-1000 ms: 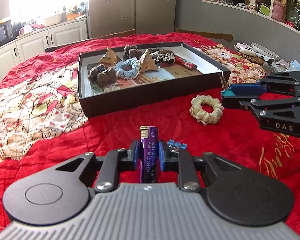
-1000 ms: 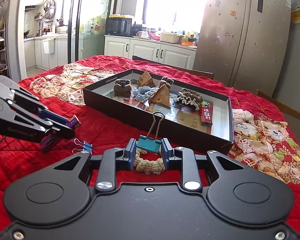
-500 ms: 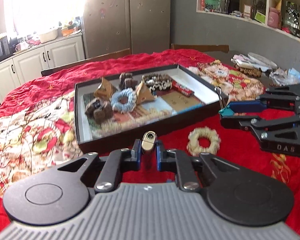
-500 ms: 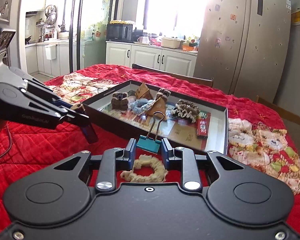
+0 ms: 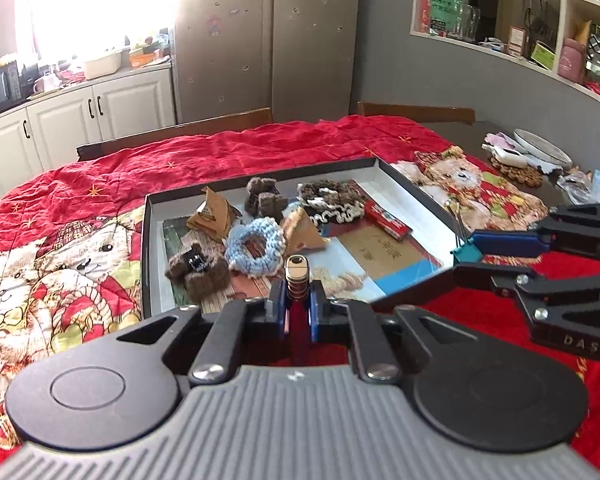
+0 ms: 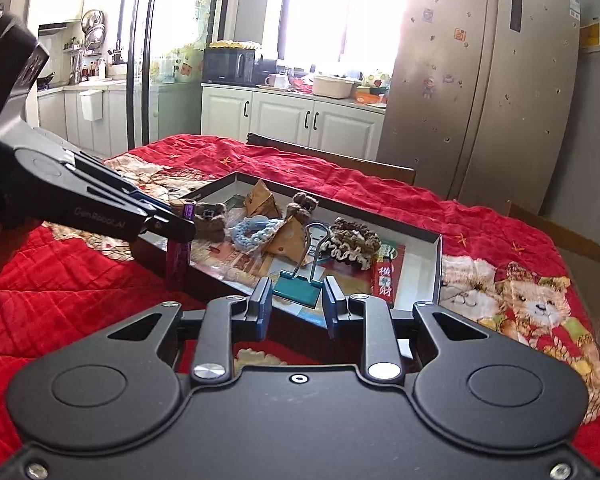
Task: Organize objects
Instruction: 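Lift and carry the purple lighter and binder clip over the box with both tools, then lower the lighter and binder clip into the box and open both tools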
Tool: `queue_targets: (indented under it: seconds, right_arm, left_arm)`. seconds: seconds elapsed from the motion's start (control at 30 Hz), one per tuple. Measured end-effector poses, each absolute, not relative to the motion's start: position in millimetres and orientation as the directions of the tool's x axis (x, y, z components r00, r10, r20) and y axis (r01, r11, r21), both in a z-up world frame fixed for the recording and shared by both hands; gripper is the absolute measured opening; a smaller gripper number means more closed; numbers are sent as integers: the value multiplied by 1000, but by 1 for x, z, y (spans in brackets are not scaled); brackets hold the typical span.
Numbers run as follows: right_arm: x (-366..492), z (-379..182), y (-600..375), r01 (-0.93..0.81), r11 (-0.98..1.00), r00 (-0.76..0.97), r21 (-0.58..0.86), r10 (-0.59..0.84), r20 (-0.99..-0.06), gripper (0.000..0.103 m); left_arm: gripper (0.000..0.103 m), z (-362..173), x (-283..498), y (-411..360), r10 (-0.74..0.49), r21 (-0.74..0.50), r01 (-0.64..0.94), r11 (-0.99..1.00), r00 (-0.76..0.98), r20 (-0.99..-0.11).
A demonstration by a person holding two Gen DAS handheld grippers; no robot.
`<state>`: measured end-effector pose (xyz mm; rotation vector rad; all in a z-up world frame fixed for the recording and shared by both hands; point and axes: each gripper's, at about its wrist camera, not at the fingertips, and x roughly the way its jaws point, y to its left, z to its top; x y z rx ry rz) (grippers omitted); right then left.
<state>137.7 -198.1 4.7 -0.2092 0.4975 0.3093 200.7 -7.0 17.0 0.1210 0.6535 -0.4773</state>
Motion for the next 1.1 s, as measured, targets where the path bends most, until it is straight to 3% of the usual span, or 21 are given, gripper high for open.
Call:
queue_targets:
  seconds: [1.1]
  right_arm:
    - [255,-46,-195,-298,952,785,-69,203,-585,25]
  left_arm:
    - [13,-7,300,-28,-345,-85,393,916,661,-667]
